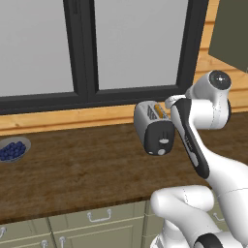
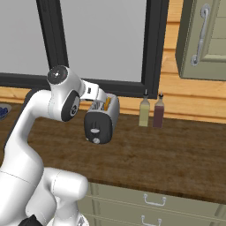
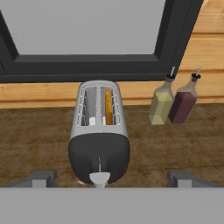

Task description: Start the toaster. Once the lever pops up, take the bread to the plate on the dining counter.

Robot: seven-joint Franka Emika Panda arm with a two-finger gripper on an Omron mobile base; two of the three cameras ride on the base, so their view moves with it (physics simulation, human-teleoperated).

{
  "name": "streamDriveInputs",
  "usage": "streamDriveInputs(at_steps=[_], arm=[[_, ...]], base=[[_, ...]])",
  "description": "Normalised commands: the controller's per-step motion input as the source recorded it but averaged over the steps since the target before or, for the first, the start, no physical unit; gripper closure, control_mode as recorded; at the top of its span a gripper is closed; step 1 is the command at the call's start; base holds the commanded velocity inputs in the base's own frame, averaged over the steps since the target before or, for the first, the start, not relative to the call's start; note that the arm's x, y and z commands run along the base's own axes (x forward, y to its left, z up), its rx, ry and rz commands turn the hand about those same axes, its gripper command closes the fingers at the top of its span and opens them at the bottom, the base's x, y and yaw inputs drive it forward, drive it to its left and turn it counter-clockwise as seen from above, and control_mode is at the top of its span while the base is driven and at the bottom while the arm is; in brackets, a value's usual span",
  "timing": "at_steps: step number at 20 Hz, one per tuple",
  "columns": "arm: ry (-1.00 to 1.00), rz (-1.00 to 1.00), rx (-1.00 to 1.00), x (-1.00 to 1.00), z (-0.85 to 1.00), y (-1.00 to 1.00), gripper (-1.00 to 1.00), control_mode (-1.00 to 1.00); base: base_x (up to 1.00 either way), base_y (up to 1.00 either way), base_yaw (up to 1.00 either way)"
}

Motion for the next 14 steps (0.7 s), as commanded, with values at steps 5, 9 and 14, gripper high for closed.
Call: streamDriveInputs(at_steps=[5, 9, 14], arm=[[0.00, 0.00, 0.00, 0.00, 0.00, 0.00, -1.00, -1.00], [0.00, 0.00, 0.00, 0.00, 0.00, 0.00, -1.00, -1.00], [0.00, 0.00, 0.00, 0.00, 0.00, 0.00, -1.00, -1.00]], base=[[0.00, 0.00, 0.00], [0.00, 0.00, 0.00], [0.00, 0.00, 0.00]])
